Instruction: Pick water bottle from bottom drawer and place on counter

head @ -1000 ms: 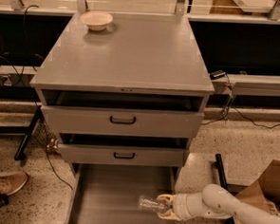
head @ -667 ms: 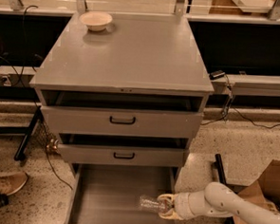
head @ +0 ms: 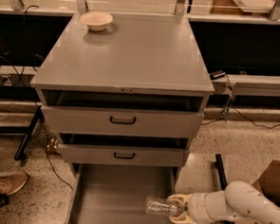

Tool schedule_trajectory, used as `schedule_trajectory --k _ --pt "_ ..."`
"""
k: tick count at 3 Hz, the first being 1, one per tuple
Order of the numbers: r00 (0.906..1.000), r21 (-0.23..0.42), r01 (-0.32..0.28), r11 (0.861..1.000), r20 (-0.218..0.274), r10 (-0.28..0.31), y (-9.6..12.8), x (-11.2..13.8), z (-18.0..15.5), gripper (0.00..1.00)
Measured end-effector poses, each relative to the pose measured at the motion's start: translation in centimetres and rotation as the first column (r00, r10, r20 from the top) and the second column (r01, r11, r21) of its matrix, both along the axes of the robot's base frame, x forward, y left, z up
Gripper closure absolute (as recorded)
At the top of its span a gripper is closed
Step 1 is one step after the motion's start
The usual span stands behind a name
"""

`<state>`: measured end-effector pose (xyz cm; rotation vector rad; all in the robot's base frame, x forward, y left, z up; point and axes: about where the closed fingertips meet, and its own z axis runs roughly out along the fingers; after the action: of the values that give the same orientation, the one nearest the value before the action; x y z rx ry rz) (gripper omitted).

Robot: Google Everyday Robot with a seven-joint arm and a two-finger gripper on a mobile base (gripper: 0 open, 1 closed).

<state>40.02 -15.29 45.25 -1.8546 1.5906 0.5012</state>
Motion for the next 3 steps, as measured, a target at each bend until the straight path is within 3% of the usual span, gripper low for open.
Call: schedule_trajectory --k 1,3 --pt "0.9969 -0.054 0.003 0.999 0.079 0.001 -1.1 -0.9 7.6 1.00" --pt "0.9949 -0.080 0.005 0.997 0.101 0.003 -1.5 -0.6 8.8 1.00"
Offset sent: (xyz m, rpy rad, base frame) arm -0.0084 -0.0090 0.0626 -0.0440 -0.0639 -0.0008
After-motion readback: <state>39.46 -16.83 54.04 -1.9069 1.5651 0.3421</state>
